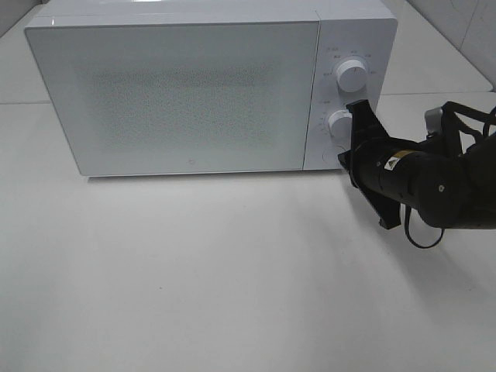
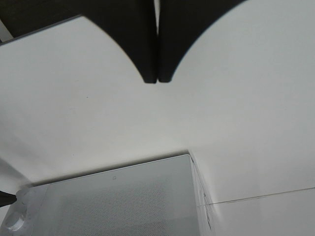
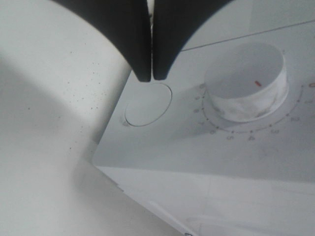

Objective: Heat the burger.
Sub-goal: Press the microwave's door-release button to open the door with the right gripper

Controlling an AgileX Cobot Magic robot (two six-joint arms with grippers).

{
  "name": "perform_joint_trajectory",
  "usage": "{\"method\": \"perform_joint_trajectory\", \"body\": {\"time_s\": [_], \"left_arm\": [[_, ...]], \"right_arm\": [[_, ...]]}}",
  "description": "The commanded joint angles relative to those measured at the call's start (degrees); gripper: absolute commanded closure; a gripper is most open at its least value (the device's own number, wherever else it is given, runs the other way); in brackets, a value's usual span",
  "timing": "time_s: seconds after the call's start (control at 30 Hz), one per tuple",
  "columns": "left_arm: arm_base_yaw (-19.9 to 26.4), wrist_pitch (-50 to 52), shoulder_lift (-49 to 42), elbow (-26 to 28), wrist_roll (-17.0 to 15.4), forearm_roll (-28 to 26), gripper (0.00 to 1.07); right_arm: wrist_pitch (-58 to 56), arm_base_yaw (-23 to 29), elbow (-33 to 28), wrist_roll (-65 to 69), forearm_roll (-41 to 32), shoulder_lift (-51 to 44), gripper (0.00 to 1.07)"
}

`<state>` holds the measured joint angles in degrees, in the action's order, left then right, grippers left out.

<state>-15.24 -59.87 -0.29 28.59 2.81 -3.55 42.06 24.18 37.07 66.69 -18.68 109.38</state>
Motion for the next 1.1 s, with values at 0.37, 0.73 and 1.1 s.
{"method": "perform_joint_trajectory", "body": {"time_s": [0.37, 0.73, 1.1], "left_arm": [[0.17, 0.52, -1.15, -0.17, -0.11, -0.11, 1.07], [0.17, 0.52, -1.15, -0.17, -0.11, -0.11, 1.07], [0.17, 0.52, -1.15, -0.17, -0.11, -0.11, 1.07]], "right_arm": [[-3.78, -0.17, 4.87, -0.29, 0.86, 0.34, 1.07], [0.52, -0.17, 4.87, 0.74, 0.46, 3.78, 1.07], [1.49, -0.17, 7.73, 0.80, -0.17, 5.56, 1.07]]}}
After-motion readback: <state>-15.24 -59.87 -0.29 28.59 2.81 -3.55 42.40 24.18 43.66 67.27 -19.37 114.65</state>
